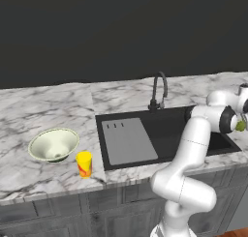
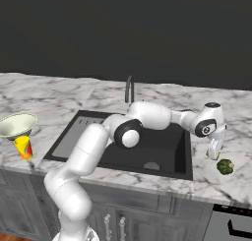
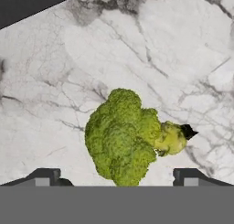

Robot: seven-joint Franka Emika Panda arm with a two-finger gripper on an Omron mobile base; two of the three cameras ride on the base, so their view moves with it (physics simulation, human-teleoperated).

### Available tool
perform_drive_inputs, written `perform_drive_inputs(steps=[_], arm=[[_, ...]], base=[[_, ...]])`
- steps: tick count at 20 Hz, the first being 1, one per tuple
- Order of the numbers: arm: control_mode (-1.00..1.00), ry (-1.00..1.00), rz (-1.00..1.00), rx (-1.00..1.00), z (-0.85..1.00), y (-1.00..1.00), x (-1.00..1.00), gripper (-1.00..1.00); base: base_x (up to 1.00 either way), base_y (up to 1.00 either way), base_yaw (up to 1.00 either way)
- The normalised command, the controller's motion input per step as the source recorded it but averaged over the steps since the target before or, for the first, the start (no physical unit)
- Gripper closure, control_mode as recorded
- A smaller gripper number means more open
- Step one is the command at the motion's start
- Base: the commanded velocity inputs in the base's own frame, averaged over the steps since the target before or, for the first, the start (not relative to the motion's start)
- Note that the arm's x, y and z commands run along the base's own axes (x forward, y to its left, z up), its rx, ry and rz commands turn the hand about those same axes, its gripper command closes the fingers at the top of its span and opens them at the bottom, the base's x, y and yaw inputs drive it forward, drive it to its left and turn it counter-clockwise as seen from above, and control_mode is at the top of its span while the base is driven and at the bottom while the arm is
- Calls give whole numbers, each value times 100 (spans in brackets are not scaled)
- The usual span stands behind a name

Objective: Remove the broccoli and broccoli from the sink. Then move the bowl and cup from the counter to the sink for washing.

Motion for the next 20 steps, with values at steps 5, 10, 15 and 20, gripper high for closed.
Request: perform_drive_inputs(steps=[5,10,15,20], arm=[[-100,3,0,0,43,0,-12,-100],[-100,2,0,0,38,3,-28,-100],[-100,0,0,1,29,19,-29,-100],[-100,0,1,0,25,33,-22,-100]], base=[[0,0,0],[0,0,0],[0,0,0],[0,0,0]])
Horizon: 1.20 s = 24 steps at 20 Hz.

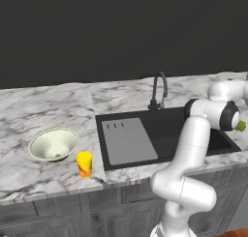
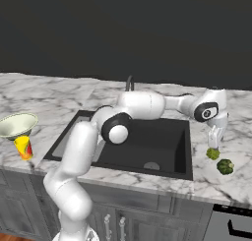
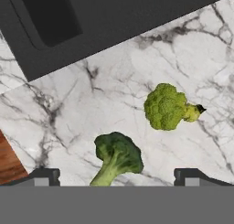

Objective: Remove the broccoli and broccoli from the sink. Then move the bowl and cup from the counter to the sink for washing.

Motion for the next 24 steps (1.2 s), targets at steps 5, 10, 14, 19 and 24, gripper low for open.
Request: perform_drive_inputs(steps=[5,10,14,19,24], arm=[[-100,0,1,0,23,39,-19,-100],[-100,0,0,0,19,35,-22,-100],[-100,0,0,0,16,33,-23,-100],[-100,0,-2,0,14,32,-26,-100],[-100,0,-10,0,15,33,-25,-100]], base=[[0,0,0],[0,0,0],[0,0,0],[0,0,0],[0,0,0]])
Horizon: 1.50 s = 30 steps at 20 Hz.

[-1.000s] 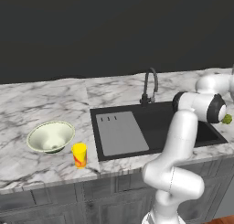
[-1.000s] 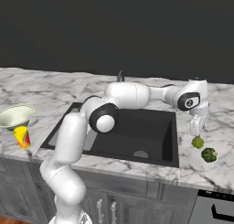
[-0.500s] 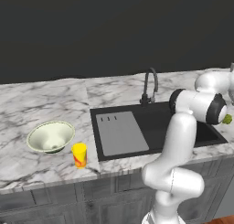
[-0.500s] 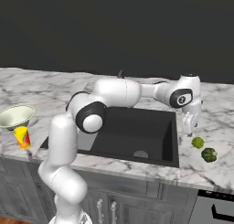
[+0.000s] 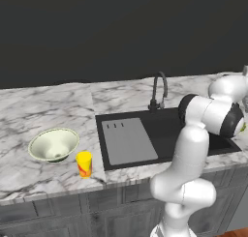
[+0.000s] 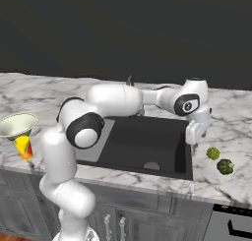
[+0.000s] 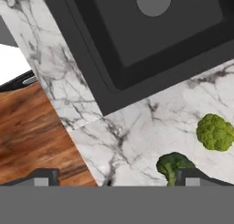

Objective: Remove the broccoli and broccoli from the sink. Then move the bowl and cup from the counter to the sink for washing.

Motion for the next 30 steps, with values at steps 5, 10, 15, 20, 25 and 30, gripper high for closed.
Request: perform_drive_inputs(steps=[5,10,15,20,25,30], arm=[[-100,0,-13,0,15,33,-18,-100],[-100,0,-17,0,13,33,-15,-100],[-100,0,-20,-1,12,35,-14,-100],[-100,-5,-22,-6,7,36,-13,-100],[-100,-2,-22,-5,5,36,-15,-100],[-100,-3,-19,-5,6,35,-20,-100]], base=[[0,0,0],[0,0,0],[0,0,0],[0,0,0],[0,0,0],[0,0,0]])
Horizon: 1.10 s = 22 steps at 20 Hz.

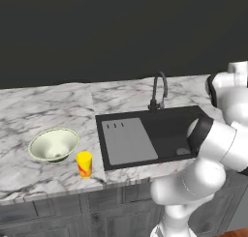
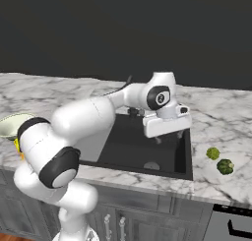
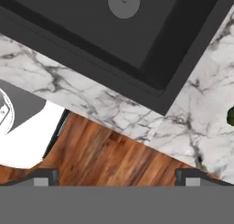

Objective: Remove the broccoli and broccoli from the sink. Then move the bowl and cup from the counter to the sink for washing.

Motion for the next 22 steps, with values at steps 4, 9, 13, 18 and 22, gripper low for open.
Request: perform_drive_inputs(steps=[4,9,13,18,22], arm=[[-100,-5,-18,-4,6,34,-21,-100],[-100,-7,-16,-2,7,37,-16,-100],[-100,-6,-13,-2,5,38,-11,-100],[-100,-7,-9,-2,5,38,-4,-100],[-100,-9,-6,-1,6,40,-4,-100]], base=[[0,0,0],[0,0,0],[0,0,0],[0,0,0],[0,0,0]])
